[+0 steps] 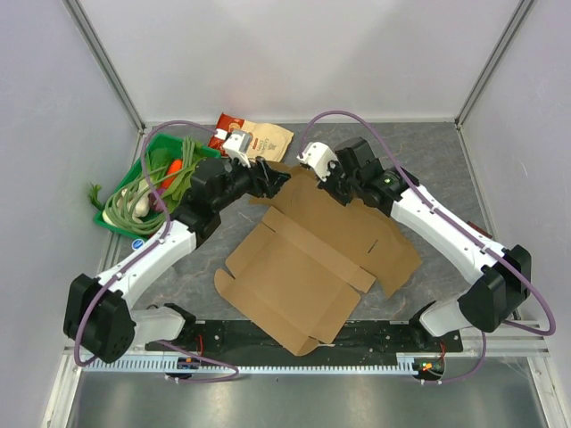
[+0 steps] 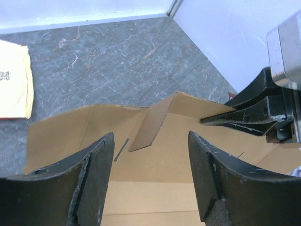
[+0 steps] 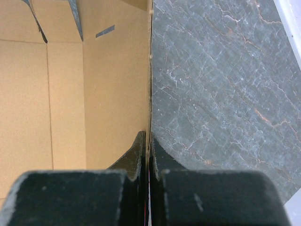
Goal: Fold the paper box
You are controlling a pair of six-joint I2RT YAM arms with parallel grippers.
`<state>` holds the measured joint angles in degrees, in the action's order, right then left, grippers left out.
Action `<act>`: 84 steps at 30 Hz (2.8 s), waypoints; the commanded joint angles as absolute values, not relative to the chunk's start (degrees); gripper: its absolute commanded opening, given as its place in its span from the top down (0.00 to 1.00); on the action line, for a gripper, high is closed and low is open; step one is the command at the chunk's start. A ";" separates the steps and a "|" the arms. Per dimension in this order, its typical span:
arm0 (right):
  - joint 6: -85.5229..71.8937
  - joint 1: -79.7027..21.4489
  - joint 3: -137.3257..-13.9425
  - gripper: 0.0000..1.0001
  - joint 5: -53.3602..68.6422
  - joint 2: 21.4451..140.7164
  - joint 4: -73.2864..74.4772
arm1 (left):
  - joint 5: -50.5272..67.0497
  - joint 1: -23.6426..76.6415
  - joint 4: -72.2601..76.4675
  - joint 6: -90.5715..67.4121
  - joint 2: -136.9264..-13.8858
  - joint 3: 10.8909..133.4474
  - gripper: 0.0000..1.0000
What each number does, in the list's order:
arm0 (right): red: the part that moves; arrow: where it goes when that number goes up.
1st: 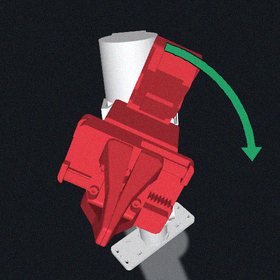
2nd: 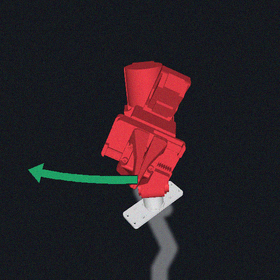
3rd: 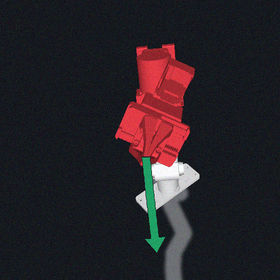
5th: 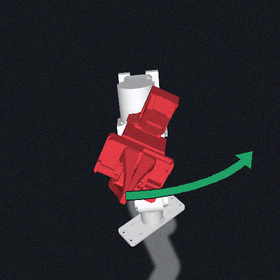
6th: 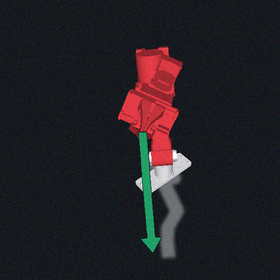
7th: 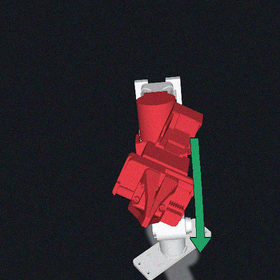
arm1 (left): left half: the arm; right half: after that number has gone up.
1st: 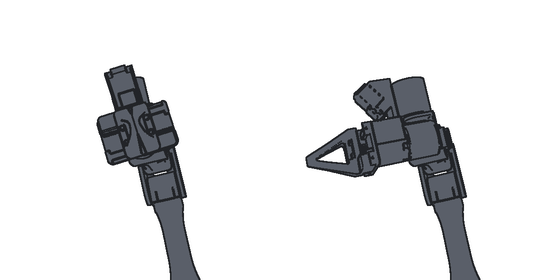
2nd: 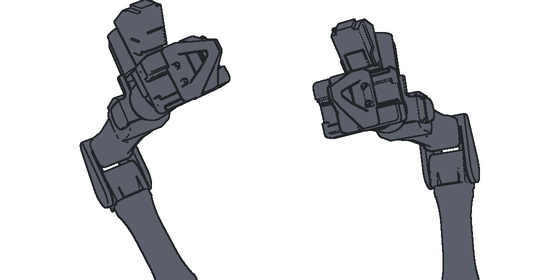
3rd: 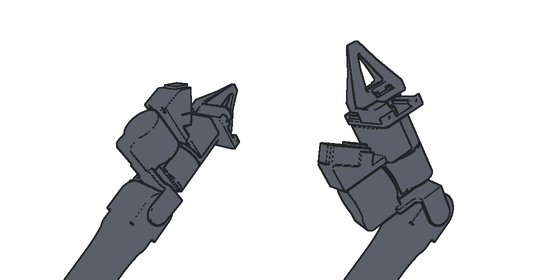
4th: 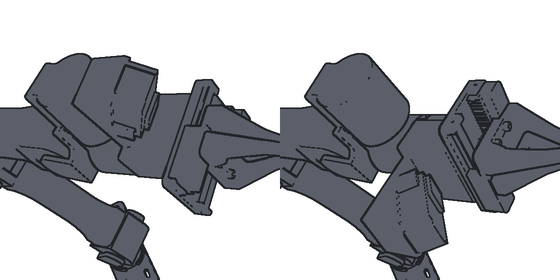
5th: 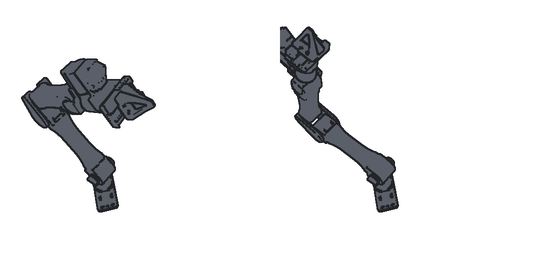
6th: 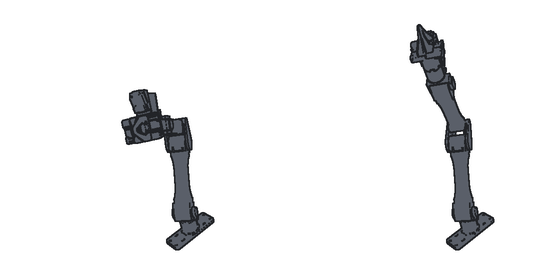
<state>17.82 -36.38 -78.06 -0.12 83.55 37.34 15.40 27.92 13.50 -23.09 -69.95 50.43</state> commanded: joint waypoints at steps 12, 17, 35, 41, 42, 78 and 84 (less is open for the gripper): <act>21.79 -36.47 -82.18 1.00 -0.09 84.29 35.51 | -1.20 37.44 9.85 -3.43 -78.48 59.94 0.72; 20.40 -36.48 -83.41 0.96 -2.54 84.73 34.11 | -5.54 37.71 11.15 -5.97 -79.72 59.07 0.95; -56.18 -36.56 -79.97 0.07 -2.63 70.07 35.36 | -24.16 38.58 21.71 -19.42 -78.58 50.72 0.98; -92.87 -36.47 -65.48 0.17 -1.49 65.30 21.18 | -24.87 38.85 24.87 -19.86 -77.08 47.64 0.98; -94.64 -36.56 -65.57 0.18 -2.54 66.35 21.27 | -24.79 38.85 24.87 -19.95 -77.17 47.55 0.98; -116.98 -34.72 -62.49 0.64 -17.93 76.64 18.72 | -23.64 40.34 31.99 -18.54 -74.44 42.19 0.98; -116.90 -34.10 -60.04 0.82 -17.67 76.55 16.44 | -22.94 40.43 31.73 -19.51 -74.80 42.28 0.98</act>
<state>-113.75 -34.79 -61.56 -15.20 76.47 19.27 -22.46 39.79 27.75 -17.69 -75.57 42.35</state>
